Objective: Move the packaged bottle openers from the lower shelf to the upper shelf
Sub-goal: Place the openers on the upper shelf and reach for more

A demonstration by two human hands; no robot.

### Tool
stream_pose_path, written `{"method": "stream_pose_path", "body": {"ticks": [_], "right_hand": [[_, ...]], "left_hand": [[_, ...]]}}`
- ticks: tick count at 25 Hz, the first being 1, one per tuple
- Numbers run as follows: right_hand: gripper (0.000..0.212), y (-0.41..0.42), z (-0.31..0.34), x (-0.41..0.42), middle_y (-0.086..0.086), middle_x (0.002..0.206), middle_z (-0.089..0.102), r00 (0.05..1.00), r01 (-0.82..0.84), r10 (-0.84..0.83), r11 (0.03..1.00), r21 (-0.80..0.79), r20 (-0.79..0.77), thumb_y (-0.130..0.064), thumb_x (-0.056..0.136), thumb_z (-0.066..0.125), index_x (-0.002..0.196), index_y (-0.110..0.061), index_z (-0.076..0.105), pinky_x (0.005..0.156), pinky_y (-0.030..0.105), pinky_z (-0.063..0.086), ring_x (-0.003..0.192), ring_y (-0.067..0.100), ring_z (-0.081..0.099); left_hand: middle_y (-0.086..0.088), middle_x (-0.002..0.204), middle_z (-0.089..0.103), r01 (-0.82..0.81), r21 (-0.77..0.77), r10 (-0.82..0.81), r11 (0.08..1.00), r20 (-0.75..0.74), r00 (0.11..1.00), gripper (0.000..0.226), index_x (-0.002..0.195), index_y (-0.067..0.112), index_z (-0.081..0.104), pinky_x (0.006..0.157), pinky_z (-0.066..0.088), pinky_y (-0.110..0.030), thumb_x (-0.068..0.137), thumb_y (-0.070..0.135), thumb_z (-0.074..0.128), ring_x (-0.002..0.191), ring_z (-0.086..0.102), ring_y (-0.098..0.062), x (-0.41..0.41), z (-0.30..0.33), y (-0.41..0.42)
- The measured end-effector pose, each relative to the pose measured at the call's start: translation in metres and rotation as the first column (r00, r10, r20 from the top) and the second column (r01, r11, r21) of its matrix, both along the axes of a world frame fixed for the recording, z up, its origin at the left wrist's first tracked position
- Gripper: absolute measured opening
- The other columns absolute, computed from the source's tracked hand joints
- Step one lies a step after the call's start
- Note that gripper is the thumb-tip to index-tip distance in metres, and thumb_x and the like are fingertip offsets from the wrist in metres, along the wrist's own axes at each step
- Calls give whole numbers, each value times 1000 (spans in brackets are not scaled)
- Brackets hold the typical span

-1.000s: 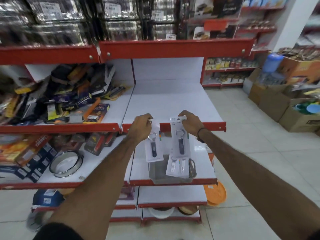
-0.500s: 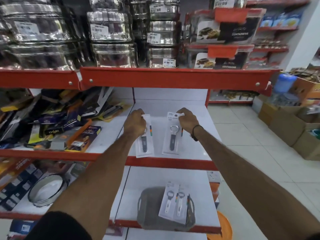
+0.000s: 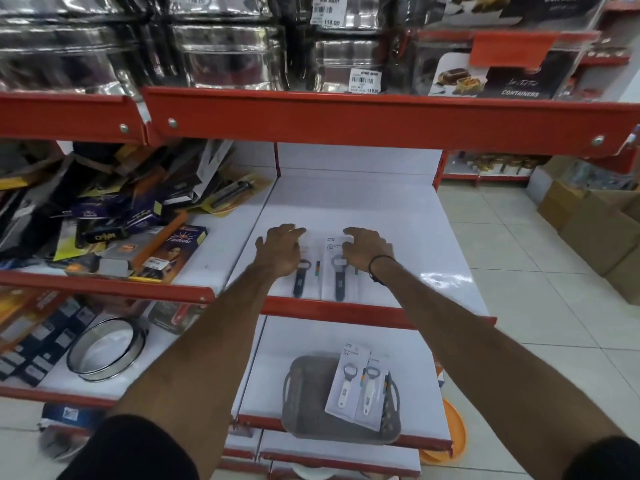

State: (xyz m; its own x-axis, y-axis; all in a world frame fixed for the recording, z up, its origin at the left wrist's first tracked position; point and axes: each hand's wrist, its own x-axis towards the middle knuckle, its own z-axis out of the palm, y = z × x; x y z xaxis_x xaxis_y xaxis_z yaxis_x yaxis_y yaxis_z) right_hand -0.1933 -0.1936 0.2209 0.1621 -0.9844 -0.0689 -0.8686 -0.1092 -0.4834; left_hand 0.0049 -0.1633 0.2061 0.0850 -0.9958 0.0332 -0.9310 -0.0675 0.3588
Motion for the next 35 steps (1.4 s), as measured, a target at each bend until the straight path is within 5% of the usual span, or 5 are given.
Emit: {"method": "stream_pose_path", "body": {"ticks": [6,15,24,29,35], "right_hand": [[43,67,0,-10,8,111,66,976,1,-100,893,-450,-196,-28,87,50,129,-19,55,87,43,39,102,31,58],[25,199,-57,-32,-1,85,60,967,8,-187,697,-717,-171,-37,80,51,96,-18,58,74,39,33,80,24,51],[47,201,-158,-67,3,121,68,950,27,-106,965,-260,-294,-44,93,44,133,-20,52,97,44,42,109,26,62],[53,144,-198,-83,8,141,58,966,118,-116,993,-5,-229,-38,98,43,148,-18,38,109,48,37,127,31,54],[62,88,-239,-91,8,147,51,978,115,-61,956,269,-200,-23,93,46,152,-18,30,112,52,33,134,32,46]], "left_hand": [[-15,152,46,45,-348,-17,936,84,996,41,139,12,55,117,34,-48,98,10,47,141,41,-32,4,-4,70],[-15,125,60,182,-461,-81,868,229,970,35,127,10,55,90,48,-44,97,18,40,108,58,-31,-31,-51,203],[-5,146,52,351,23,-351,936,123,928,48,141,18,44,106,45,-42,97,35,51,126,53,-24,-76,-150,182],[-3,153,49,237,136,-250,962,92,964,53,147,24,39,106,48,-49,97,32,57,132,54,-28,-102,-185,121],[-6,167,24,298,277,-361,913,211,909,75,158,15,19,124,22,-53,96,26,59,154,22,-32,-118,-237,59]]}}
